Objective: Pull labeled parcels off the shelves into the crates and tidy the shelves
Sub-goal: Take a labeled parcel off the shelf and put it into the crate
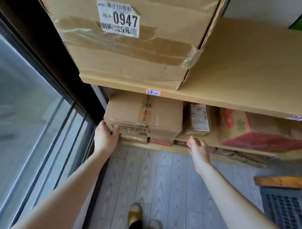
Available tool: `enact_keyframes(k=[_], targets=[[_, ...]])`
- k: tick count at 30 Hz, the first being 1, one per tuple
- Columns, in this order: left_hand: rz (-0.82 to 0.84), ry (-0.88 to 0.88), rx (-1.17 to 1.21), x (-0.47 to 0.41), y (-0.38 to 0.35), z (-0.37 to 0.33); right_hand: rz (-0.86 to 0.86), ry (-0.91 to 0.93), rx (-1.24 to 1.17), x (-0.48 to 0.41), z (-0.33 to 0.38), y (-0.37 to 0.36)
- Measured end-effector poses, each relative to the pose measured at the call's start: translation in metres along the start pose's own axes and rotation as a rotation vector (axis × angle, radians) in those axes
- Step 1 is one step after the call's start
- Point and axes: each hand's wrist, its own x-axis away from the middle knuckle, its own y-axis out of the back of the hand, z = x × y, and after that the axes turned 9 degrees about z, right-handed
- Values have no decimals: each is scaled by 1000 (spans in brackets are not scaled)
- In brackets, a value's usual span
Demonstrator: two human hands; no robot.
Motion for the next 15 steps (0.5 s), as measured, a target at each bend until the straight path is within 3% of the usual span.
enact_keyframes(k=[5,10,15], targets=[[-51,128,239,-50,-31,22,64,31,51,-58,-6,-29],[-156,83,376,-52,-45,31,29,-51,-118,-70,-21,-55],[-242,26,409,0,-32,33,18,-171,-341,-34,-36,-50]])
